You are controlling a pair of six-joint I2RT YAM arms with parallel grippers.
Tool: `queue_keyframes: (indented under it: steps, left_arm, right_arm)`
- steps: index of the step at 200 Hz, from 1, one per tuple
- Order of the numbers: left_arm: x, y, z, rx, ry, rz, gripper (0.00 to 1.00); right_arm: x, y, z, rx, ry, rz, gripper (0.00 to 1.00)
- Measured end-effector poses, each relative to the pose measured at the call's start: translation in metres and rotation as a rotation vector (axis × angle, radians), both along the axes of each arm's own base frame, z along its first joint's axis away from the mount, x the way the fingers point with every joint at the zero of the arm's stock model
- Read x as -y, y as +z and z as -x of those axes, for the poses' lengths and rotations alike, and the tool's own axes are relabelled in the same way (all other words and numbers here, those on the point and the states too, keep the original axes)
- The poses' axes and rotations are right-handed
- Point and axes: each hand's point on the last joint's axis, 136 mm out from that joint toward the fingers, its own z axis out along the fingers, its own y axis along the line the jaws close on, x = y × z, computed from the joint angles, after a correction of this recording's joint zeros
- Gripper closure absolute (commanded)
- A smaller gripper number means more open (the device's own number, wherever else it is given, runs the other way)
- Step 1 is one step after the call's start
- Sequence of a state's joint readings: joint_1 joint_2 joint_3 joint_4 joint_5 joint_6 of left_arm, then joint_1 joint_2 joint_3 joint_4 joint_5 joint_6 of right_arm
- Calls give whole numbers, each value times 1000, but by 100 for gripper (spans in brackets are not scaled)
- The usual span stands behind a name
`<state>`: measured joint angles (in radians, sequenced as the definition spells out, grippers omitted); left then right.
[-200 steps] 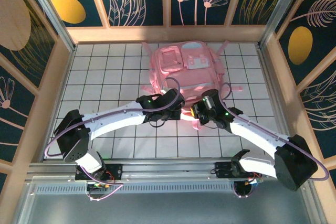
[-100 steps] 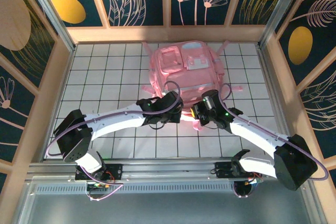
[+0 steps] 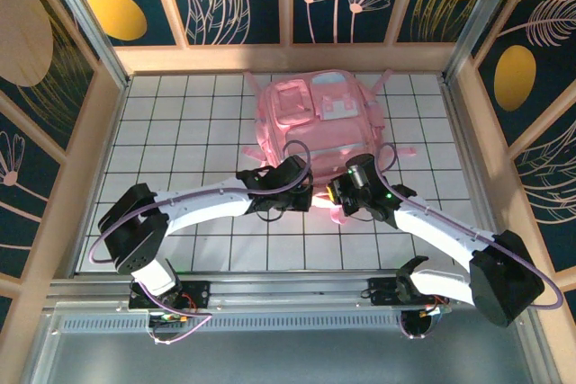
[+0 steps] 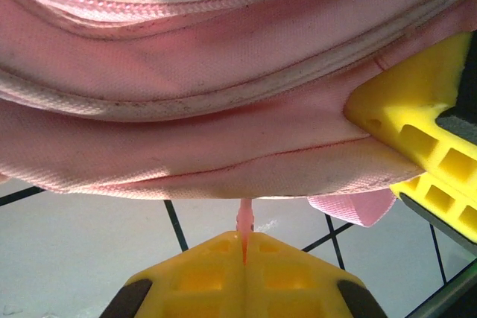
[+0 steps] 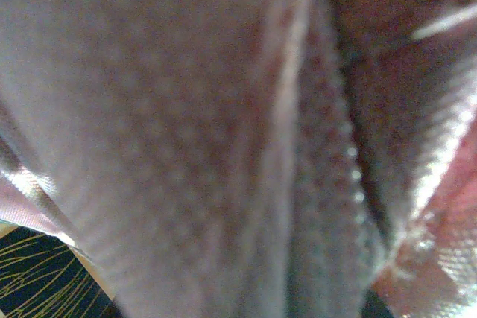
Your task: Pack the student bag
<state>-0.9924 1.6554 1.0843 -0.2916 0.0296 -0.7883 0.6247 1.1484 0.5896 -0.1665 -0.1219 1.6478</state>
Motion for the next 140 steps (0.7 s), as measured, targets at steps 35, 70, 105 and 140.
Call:
queue_keyframes:
  steps: [35,70,105,140]
  left_arm:
    - [2,-5,0,-13,-9,3,89]
    - [0,-10,-2,-17,-12,-4,81]
    - [-4,-22,-5,-30,-4,-25,79]
    - [-5,-35,-5,-41,-10,-50,78]
  right_arm:
    - [0,-1,1,-4,2,4,100]
    - [-1,2,1,-1,4,1,100]
    - [-1,2,1,-2,4,2,100]
    - [-2,2,1,-2,5,1,100]
